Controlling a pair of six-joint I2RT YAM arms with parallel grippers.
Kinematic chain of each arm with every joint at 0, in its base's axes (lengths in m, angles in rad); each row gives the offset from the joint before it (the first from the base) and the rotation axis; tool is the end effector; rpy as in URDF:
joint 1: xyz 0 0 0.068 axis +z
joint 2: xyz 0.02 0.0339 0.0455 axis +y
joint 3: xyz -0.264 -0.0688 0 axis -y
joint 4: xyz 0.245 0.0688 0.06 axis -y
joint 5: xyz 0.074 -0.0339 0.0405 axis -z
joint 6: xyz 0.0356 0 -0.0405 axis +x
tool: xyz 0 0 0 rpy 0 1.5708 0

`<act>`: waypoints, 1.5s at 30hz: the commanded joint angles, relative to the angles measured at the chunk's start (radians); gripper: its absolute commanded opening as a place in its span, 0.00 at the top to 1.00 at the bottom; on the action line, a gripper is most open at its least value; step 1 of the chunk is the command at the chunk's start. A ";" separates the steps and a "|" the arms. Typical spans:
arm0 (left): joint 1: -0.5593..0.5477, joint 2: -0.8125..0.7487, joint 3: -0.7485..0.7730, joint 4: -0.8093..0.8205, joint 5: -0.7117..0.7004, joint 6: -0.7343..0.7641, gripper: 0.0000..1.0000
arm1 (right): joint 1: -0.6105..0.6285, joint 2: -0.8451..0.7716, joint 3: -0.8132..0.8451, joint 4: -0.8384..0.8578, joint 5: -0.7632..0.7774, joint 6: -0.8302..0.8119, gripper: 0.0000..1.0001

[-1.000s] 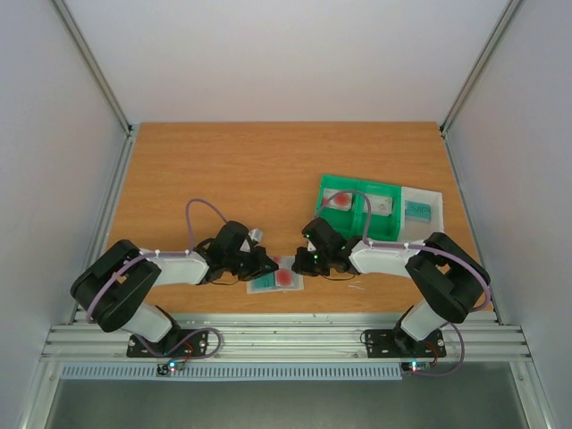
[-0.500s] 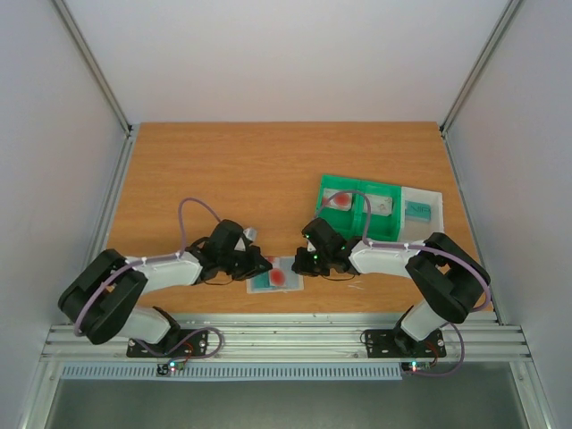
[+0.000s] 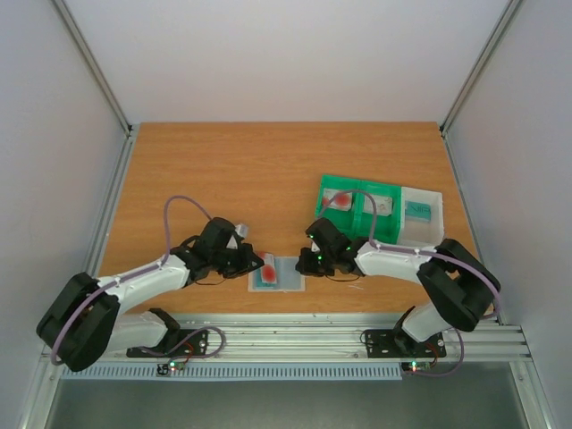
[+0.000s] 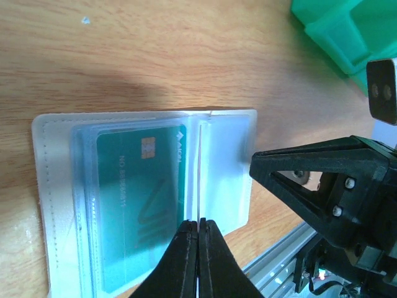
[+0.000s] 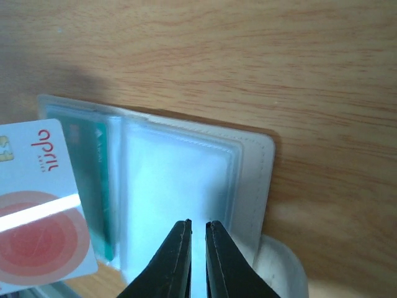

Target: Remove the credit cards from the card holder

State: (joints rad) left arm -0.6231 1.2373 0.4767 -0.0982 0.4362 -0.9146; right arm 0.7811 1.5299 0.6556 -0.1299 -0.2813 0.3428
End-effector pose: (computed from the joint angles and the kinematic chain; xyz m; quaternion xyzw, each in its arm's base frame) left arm 0.1714 -0.1417 0.1571 -0.0583 0.9163 -0.3824 0.1035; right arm 0.1851 0.1975 0.1365 -0.2449 0.9194 0.2614 0.1625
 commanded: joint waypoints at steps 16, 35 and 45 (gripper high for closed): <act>0.008 -0.177 0.045 0.193 0.141 -0.046 0.99 | 0.002 -0.401 0.033 -0.112 -0.109 -0.040 0.67; 0.008 -0.305 0.034 0.322 0.116 -0.143 1.00 | 0.003 -0.374 -0.012 0.120 -0.274 0.158 0.78; 0.008 -0.342 0.016 0.325 0.160 -0.135 0.71 | -0.011 -0.504 0.026 -0.013 -0.388 -0.047 0.99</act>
State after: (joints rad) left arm -0.6041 0.9405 0.4797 0.1230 0.5343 -1.0519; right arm 0.7734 1.0863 0.6312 -0.0227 -0.5903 0.4423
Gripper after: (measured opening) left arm 0.215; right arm 0.028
